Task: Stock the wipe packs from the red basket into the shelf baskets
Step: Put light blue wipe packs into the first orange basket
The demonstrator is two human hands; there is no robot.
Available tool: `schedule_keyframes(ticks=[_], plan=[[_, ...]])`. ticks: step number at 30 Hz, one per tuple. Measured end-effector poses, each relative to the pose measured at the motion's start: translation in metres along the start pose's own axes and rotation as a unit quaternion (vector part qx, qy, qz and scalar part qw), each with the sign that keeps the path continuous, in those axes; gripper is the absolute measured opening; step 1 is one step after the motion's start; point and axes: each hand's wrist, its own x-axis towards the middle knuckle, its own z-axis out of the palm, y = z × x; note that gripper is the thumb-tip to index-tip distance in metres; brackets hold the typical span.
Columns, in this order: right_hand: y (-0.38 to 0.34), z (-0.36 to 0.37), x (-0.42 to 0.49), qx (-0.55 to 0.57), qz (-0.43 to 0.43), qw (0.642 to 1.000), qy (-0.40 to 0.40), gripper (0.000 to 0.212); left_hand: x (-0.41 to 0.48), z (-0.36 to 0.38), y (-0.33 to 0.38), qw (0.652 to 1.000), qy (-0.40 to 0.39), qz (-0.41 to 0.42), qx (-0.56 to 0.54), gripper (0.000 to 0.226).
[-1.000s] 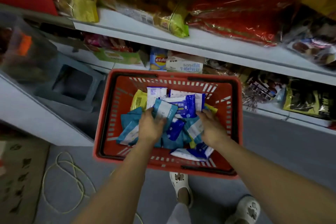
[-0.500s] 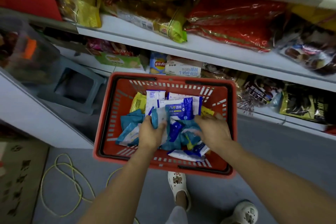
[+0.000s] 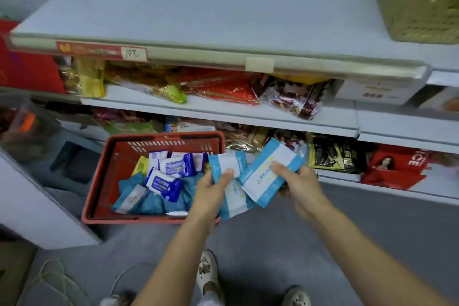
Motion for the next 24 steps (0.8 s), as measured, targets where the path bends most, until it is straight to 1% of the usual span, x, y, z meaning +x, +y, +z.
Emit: schedule_keyframes(ticks=[2,5,6,12,15,17,21,24], plan=[[-0.018,-0.042,-0.016,0.03,-0.016,0.999,-0.006,0.011,-0.022,0.049,0.003,0.999,-0.039,0.007,-0.02,0.021],[-0.041,-0.104,-0.036,0.07,-0.034,0.997,-0.015,0.012,-0.049,0.116,0.005,0.996,-0.086,0.033,-0.018,0.043],[-0.049,-0.123,-0.041,0.084,-0.037,0.996,-0.017,0.012,-0.055,0.135,0.005,0.995,-0.096,0.038,-0.016,0.045],[-0.094,-0.237,-0.049,0.135,-0.059,0.989,0.003,0.017,-0.07,0.241,0.029,0.985,-0.144,0.088,0.039,0.025],[-0.117,-0.282,-0.044,0.142,-0.072,0.987,0.009,0.012,-0.071,0.29,0.047,0.976,-0.168,0.119,0.067,0.027],[-0.135,-0.31,-0.037,0.128,-0.079,0.989,0.009,0.012,-0.07,0.322,0.059,0.97,-0.19,0.13,0.079,0.026],[-0.18,-0.363,-0.014,0.06,-0.117,0.991,0.014,0.021,-0.063,0.387,0.083,0.958,-0.22,0.153,0.102,0.024],[-0.223,-0.403,0.008,0.017,-0.142,0.99,0.013,0.036,-0.049,0.442,0.105,0.946,-0.239,0.174,0.135,0.024]])
